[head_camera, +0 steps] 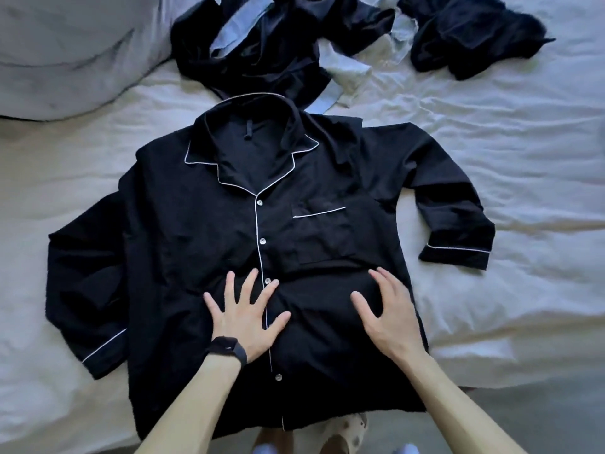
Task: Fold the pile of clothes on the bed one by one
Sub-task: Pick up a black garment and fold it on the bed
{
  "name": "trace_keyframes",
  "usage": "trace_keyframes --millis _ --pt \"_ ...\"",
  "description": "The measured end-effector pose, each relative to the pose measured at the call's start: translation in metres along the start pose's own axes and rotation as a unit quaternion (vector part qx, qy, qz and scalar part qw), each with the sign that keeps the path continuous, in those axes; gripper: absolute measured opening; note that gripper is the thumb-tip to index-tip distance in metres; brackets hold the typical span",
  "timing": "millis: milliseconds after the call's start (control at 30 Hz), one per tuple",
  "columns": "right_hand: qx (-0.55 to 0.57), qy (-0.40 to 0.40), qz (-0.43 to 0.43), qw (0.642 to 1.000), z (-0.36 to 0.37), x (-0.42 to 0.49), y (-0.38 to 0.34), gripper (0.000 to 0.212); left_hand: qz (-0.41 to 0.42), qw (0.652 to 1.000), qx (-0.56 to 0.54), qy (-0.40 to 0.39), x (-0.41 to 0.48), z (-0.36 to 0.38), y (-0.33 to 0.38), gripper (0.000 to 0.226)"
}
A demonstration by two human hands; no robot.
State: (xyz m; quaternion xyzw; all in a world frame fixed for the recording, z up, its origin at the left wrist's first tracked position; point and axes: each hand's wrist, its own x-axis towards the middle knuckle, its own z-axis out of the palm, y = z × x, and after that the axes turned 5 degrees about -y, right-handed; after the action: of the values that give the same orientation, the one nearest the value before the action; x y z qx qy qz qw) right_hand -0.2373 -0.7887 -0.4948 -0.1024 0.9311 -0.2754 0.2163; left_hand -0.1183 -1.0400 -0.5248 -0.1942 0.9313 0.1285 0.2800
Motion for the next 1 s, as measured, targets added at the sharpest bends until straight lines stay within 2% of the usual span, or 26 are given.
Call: trace_keyframes --millis 67,167,233,300,333,367,433,467,500,533,567,633,667,700,767,833,900,933,967,1000 --pt "0.152 0.125 0.116 0.974 -0.032 0.007 0.002 0.057 0.011 0.999 -0.008 0.044 0.008 -0.015 0.017 0.066" --pt "0.262 0.245 0.299 0.884 -0.085 0.032 0.027 0.076 0.087 0.992 0.034 0.085 0.036 -0.039 0.057 0.066" --pt "0.290 0.239 0.356 0.856 -0.112 0.054 0.055 0.098 0.129 0.987 0.041 0.091 0.064 -0.059 0.094 0.067" --pt "0.259 0.165 0.380 0.873 -0.132 0.076 0.078 0.112 0.151 0.984 0.040 0.087 0.093 -0.077 0.136 0.067" --pt "0.234 0.117 0.376 0.889 -0.141 0.089 0.086 0.108 0.152 0.984 0.036 0.084 0.106 -0.086 0.156 0.067" --pt "0.205 0.062 0.369 0.904 -0.152 0.103 0.092 0.093 0.150 0.984 0.028 0.089 0.119 -0.094 0.175 0.066" --pt "0.145 -0.049 0.327 0.933 -0.182 0.131 0.103 0.032 0.132 0.987 -0.007 0.091 0.145 -0.109 0.211 0.063" --pt "0.109 -0.077 0.299 0.945 -0.201 0.143 0.109 0.013 0.111 0.990 -0.032 0.081 0.156 -0.116 0.225 0.061" --pt "0.067 -0.072 0.272 0.957 -0.223 0.154 0.116 0.010 0.082 0.992 -0.065 0.068 0.165 -0.121 0.235 0.059" --pt "0.024 -0.021 0.244 0.969 -0.247 0.165 0.127 0.007 0.050 0.992 -0.099 0.058 0.173 -0.126 0.244 0.058" --pt "-0.007 0.071 0.204 0.976 -0.273 0.175 0.140 0.007 0.015 0.990 -0.133 0.048 0.179 -0.131 0.249 0.058" --pt "-0.044 0.262 0.095 0.959 -0.326 0.191 0.170 0.019 -0.054 0.982 -0.176 0.032 0.191 -0.138 0.255 0.054" --pt "-0.058 0.328 0.053 0.941 -0.349 0.198 0.185 0.026 -0.083 0.979 -0.185 0.020 0.195 -0.140 0.256 0.052" --pt "-0.079 0.368 0.032 0.926 -0.367 0.203 0.198 0.031 -0.106 0.976 -0.189 0.007 0.199 -0.140 0.256 0.050" --pt "-0.145 0.391 0.010 0.909 -0.380 0.214 0.223 0.034 -0.130 0.977 -0.169 -0.008 0.205 -0.142 0.259 0.051" --pt "-0.204 0.322 0.017 0.924 -0.369 0.223 0.246 0.036 -0.137 0.983 -0.119 -0.036 0.208 -0.143 0.266 0.056" --pt "-0.234 0.128 0.120 0.956 -0.347 0.226 0.269 0.049 -0.157 0.983 -0.081 -0.057 0.211 -0.144 0.276 0.061" --pt "-0.221 0.027 0.185 0.957 -0.337 0.223 0.278 0.057 -0.166 0.983 -0.064 -0.055 0.212 -0.145 0.282 0.063" --pt "-0.190 -0.027 0.228 0.955 -0.330 0.219 0.283 0.066 -0.167 0.984 -0.046 -0.047 0.215 -0.147 0.289 0.064" --pt "-0.154 -0.029 0.240 0.958 -0.325 0.214 0.285 0.073 -0.158 0.986 -0.029 -0.035 0.218 -0.149 0.298 0.065"
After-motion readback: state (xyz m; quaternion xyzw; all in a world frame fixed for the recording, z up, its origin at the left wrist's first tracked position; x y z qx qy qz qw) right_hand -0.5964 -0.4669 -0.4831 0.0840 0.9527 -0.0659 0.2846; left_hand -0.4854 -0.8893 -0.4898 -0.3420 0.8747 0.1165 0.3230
